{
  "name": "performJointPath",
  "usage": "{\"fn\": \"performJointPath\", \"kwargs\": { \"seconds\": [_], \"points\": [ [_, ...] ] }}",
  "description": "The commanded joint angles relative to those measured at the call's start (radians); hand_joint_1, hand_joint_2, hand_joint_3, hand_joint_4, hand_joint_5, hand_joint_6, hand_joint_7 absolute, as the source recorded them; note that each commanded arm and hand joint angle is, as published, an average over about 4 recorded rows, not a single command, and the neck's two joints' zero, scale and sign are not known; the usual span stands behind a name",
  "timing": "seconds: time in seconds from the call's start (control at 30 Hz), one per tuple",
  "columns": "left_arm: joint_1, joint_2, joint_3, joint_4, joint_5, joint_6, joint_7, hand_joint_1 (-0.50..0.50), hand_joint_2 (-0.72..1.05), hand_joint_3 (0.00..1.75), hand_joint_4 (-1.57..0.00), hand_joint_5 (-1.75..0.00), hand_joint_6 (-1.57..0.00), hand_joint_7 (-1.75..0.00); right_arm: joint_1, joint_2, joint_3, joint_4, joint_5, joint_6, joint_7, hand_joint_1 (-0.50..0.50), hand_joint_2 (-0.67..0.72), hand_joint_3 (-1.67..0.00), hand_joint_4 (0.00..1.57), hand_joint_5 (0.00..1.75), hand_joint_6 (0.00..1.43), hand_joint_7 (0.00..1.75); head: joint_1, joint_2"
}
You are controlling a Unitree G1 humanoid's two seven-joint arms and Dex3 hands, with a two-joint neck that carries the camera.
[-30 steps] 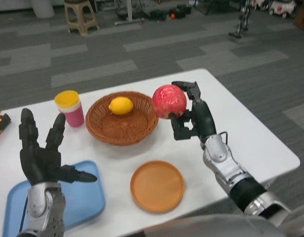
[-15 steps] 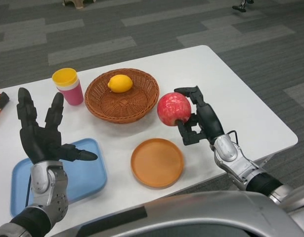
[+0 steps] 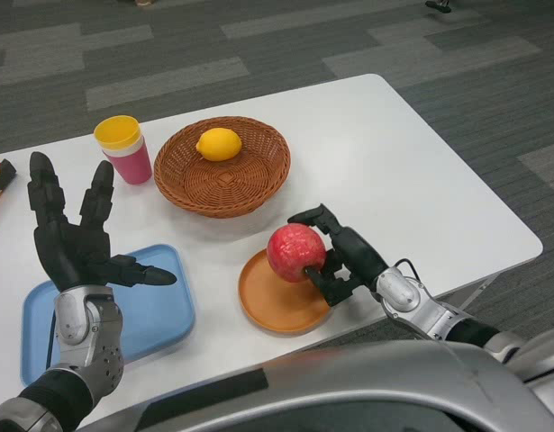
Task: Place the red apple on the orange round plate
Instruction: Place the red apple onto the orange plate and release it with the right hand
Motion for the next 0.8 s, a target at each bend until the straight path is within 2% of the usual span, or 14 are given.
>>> {"fn": "performJointPath", "kwargs": {
  "seconds": [0.03, 0.17, 0.37, 0.5, 0.6, 0.8],
  "points": [
    [0.006, 0.01, 0.007, -0.002, 0.001, -0.004, 0.002, -0.48, -0.55, 0.09, -0.67, 0.0, 0.0, 0.0, -0.018, 0.004, 0.008, 0.043, -0.001, 0.005, 0.013, -0.46, -0.59, -1.55, 1.15, 1.65, 1.05, 1.47, 0.003, -0.002],
    [0.006, 0.01, 0.007, -0.002, 0.001, -0.004, 0.002, -0.48, -0.55, 0.09, -0.67, 0.0, 0.0, 0.0, -0.021, 0.011, 0.01, 0.085, -0.002, 0.005, 0.03, -0.44, -0.6, -1.55, 1.11, 1.65, 1.03, 1.47, 0.003, -0.007],
    [0.006, 0.01, 0.006, -0.002, 0.001, -0.004, 0.002, -0.48, -0.55, 0.09, -0.67, 0.0, 0.0, 0.0, -0.029, 0.005, 0.035, 0.116, -0.002, 0.005, 0.05, -0.45, -0.59, -1.59, 1.11, 1.65, 1.01, 1.47, 0.002, -0.007],
    [0.006, 0.01, 0.005, -0.002, 0.001, -0.004, 0.002, -0.48, -0.55, 0.09, -0.67, 0.0, 0.0, 0.0, -0.03, 0.005, 0.037, 0.118, -0.003, 0.004, 0.051, -0.44, -0.56, -1.57, 1.11, 1.65, 0.98, 1.47, 0.002, -0.007],
    [0.006, 0.01, 0.005, -0.002, 0.002, -0.004, 0.002, -0.48, -0.55, 0.09, -0.67, 0.0, 0.0, 0.0, -0.03, 0.004, 0.037, 0.117, -0.004, 0.002, 0.051, -0.44, -0.56, -1.51, 1.12, 1.65, 0.96, 1.47, 0.003, -0.008],
    [0.006, 0.01, 0.005, -0.002, 0.001, -0.004, 0.002, -0.48, -0.55, 0.09, -0.67, 0.0, -0.01, 0.0, -0.03, 0.001, 0.04, 0.105, -0.005, 0.0, 0.051, -0.45, -0.59, -1.51, 1.11, 1.65, 0.93, 1.47, 0.002, -0.004]
  ]
}}
